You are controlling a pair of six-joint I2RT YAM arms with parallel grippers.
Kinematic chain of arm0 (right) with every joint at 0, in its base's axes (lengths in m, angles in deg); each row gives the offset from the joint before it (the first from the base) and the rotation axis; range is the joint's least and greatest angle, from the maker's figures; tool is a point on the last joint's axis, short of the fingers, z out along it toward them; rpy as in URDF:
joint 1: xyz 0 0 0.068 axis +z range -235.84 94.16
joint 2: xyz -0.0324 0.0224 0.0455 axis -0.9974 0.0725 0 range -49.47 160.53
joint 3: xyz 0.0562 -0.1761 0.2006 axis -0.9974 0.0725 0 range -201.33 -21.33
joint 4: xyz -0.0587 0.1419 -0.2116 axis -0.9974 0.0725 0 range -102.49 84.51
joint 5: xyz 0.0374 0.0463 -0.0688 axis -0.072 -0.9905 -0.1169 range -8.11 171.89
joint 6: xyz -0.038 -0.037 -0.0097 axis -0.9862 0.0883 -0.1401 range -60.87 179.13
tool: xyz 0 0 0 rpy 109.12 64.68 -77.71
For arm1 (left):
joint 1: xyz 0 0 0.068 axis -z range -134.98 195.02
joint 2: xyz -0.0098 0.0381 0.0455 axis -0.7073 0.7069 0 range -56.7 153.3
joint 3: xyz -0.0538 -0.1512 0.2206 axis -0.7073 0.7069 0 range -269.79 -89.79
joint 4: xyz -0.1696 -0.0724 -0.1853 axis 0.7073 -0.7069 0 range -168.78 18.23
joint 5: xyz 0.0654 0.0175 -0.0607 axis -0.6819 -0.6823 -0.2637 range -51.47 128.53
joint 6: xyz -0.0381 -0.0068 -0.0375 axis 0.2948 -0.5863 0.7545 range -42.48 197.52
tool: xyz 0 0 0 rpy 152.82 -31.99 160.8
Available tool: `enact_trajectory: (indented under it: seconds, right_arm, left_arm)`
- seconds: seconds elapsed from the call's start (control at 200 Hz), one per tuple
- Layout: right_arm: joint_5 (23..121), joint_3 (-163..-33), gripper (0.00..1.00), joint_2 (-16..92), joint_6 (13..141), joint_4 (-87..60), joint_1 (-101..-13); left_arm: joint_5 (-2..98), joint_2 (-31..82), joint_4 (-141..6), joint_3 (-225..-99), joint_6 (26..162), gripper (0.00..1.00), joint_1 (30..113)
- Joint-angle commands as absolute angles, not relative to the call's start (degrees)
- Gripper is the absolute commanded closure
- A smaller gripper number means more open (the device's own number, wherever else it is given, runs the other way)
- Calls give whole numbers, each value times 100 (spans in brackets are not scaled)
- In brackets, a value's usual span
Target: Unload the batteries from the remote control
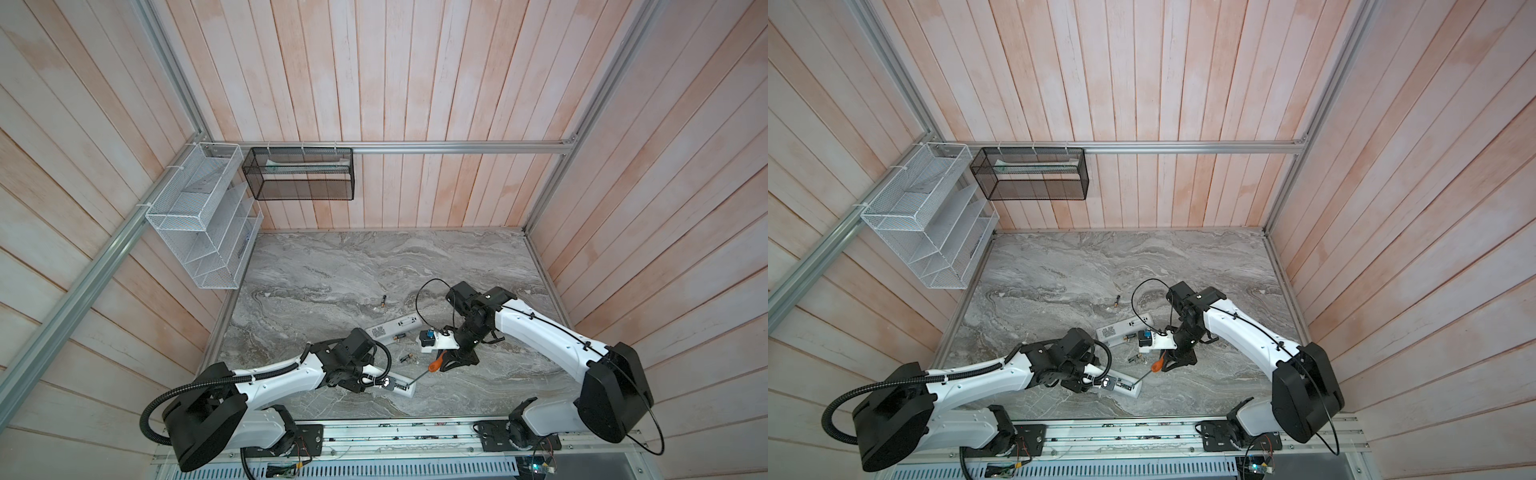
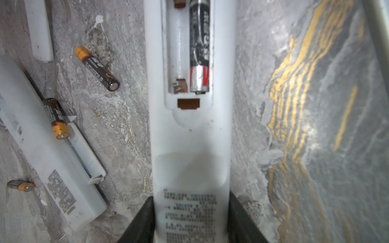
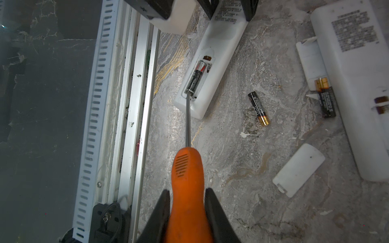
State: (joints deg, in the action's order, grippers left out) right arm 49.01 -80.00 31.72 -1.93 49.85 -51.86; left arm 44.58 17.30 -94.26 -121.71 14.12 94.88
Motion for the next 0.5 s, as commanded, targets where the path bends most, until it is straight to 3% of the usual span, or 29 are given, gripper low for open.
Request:
enact_trajectory:
  seconds: [0.0, 0.495]
  right_arm:
    - [5143, -8087, 100, 3295, -124, 4883, -5168]
    - [5033, -9019, 100, 3373, -65, 5483, -5048]
  left_arm:
    - [4400, 1670, -9738, -12015, 1323, 100, 9459]
    - [4347, 1607, -9567, -11844, 1269, 100, 9450]
